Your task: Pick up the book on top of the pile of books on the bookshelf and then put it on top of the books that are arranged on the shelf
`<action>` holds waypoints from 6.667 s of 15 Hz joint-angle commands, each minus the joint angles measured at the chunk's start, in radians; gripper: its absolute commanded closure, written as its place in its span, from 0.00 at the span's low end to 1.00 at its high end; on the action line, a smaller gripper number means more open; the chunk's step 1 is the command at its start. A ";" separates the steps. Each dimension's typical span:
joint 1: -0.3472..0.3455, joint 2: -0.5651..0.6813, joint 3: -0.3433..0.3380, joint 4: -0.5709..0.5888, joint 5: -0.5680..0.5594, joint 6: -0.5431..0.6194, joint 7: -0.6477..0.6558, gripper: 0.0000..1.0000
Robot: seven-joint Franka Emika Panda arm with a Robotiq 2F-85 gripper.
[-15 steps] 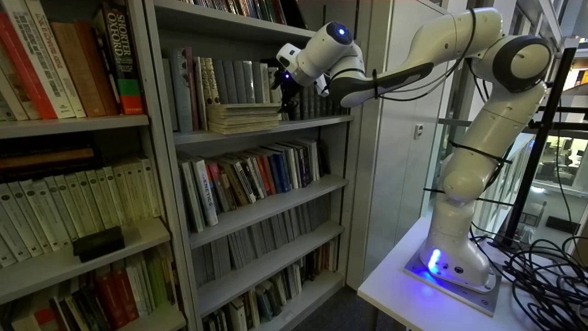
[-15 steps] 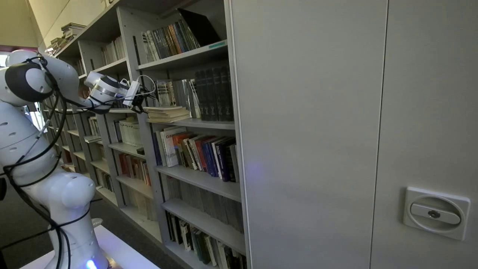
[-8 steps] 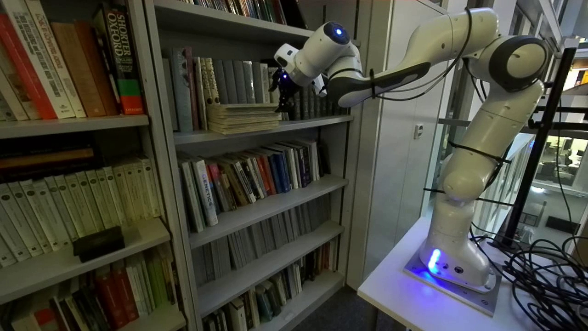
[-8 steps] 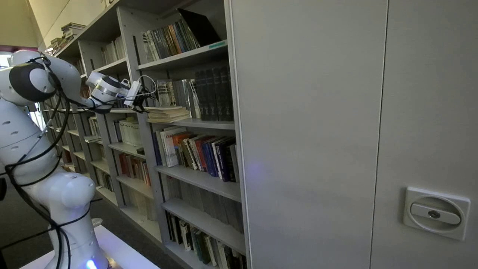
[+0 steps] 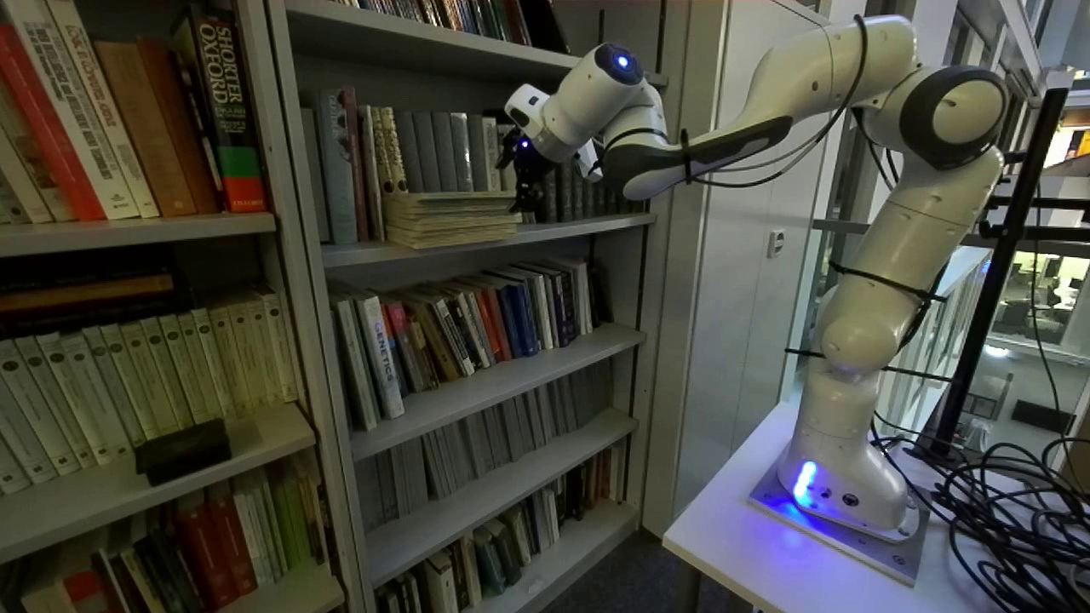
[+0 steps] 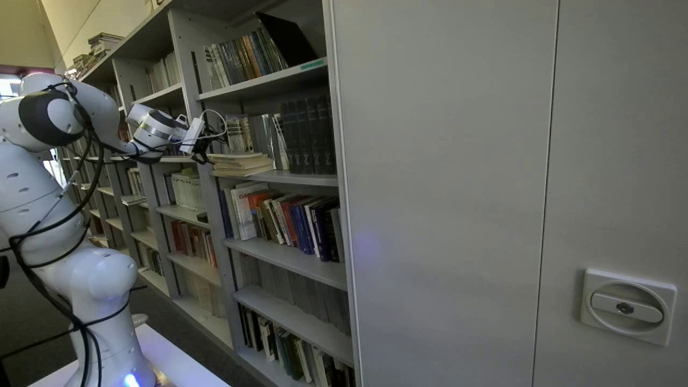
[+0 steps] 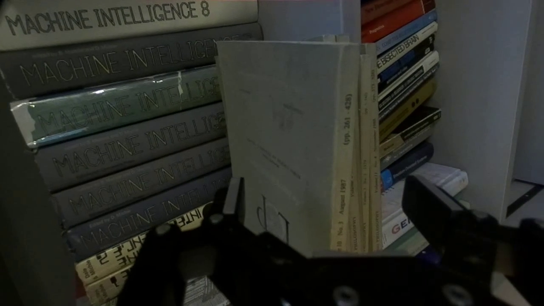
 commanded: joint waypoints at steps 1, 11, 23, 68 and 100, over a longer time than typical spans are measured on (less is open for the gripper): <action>0.006 0.027 -0.013 0.036 -0.025 0.013 -0.001 0.00; 0.006 0.019 -0.014 0.031 -0.027 0.012 -0.003 0.54; 0.005 0.019 -0.014 0.041 -0.026 0.007 -0.005 1.00; 0.037 -0.123 -0.030 -0.113 -0.031 0.006 -0.081 0.04; 0.010 0.010 0.014 0.004 -0.245 -0.061 0.185 0.00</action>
